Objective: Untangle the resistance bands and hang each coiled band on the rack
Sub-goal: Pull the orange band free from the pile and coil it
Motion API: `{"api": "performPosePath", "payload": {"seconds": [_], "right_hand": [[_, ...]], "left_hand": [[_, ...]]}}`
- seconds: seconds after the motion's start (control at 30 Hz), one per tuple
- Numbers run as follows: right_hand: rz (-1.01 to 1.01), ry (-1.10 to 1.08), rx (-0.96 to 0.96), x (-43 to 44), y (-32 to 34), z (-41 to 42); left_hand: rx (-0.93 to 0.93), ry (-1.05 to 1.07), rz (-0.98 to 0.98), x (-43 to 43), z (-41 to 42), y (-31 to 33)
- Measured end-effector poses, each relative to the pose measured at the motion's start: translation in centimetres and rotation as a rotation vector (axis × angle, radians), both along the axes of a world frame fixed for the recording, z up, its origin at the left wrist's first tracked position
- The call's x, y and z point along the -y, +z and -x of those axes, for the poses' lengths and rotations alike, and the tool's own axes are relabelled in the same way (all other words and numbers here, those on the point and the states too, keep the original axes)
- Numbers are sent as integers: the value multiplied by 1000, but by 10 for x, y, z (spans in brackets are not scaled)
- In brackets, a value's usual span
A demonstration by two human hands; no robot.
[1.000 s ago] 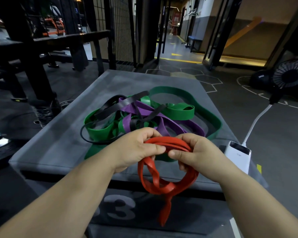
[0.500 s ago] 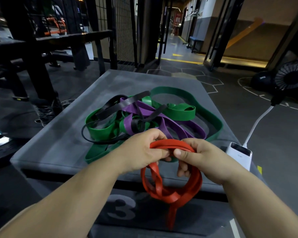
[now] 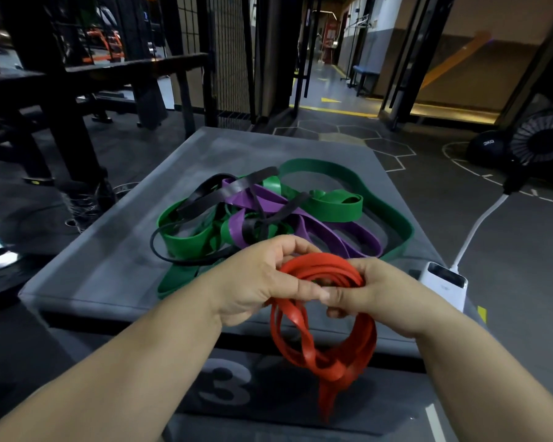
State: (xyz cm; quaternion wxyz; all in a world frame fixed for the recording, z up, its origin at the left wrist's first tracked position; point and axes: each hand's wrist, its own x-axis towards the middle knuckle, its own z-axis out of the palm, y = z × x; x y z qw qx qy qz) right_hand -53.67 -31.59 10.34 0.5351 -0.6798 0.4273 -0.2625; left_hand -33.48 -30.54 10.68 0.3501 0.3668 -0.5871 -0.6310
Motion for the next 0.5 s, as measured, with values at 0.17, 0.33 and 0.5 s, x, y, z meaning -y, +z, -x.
{"api": "performPosePath", "payload": {"seconds": [0.17, 0.33, 0.5], "right_hand": [[-239, 89, 419, -1, 1, 2], [-354, -38, 540, 2, 4, 2], [-536, 198, 665, 8, 5, 14]], "left_hand": [[222, -14, 146, 5, -1, -4], [238, -112, 94, 8, 4, -15], [-356, -157, -205, 12, -3, -15]]}}
